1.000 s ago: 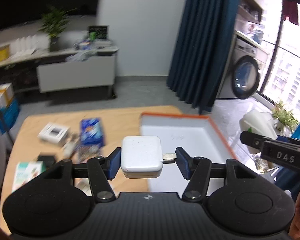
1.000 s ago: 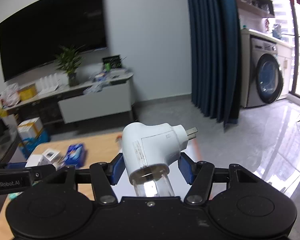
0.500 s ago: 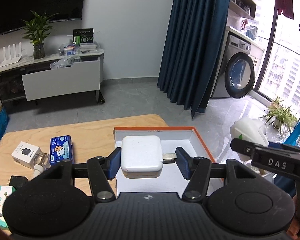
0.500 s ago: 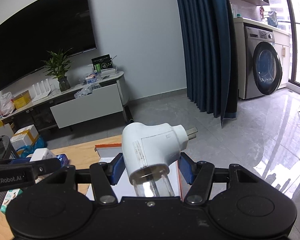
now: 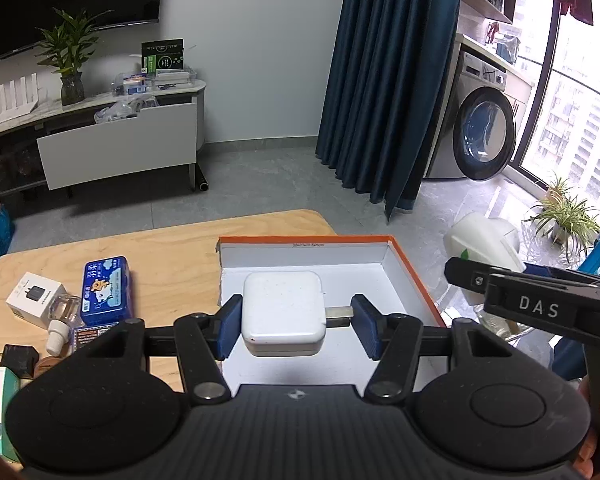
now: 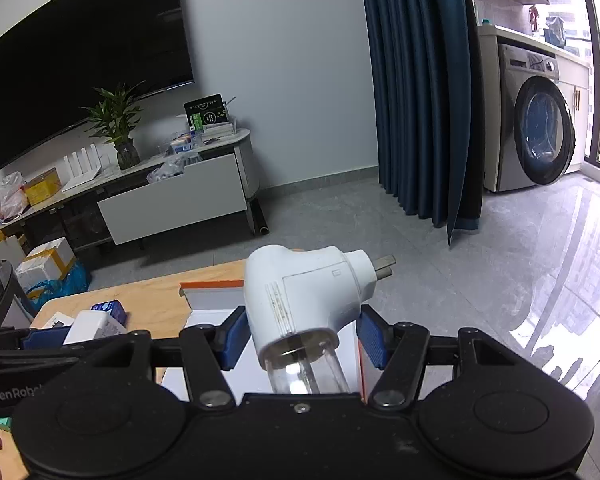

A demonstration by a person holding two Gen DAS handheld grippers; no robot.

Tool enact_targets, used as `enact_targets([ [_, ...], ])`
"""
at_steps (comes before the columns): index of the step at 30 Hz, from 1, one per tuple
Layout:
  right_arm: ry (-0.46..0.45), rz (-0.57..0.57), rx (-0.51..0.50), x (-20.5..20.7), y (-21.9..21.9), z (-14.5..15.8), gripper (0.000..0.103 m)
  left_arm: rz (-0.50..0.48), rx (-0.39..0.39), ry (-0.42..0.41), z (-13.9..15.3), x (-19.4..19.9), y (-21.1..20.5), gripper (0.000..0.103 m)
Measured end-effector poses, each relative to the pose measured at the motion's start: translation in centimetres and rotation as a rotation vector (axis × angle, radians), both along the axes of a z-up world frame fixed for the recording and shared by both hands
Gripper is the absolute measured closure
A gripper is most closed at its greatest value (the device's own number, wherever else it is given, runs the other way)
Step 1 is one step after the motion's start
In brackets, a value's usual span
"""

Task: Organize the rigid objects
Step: 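Lift and carry both held items over the orange-rimmed white box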

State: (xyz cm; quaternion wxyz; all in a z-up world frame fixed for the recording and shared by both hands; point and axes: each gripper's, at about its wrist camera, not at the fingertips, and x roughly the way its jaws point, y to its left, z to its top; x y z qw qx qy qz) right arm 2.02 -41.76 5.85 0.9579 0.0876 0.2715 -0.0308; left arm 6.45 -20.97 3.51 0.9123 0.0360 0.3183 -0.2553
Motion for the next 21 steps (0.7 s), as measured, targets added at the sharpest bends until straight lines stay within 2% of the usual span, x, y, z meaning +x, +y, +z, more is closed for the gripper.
enact_targets([
  [21, 0.019, 0.007, -0.010, 1.5, 0.3, -1.0, 0.033, 0.019, 0.014, 0.012, -0.9, 0.6, -0.3, 0.044],
])
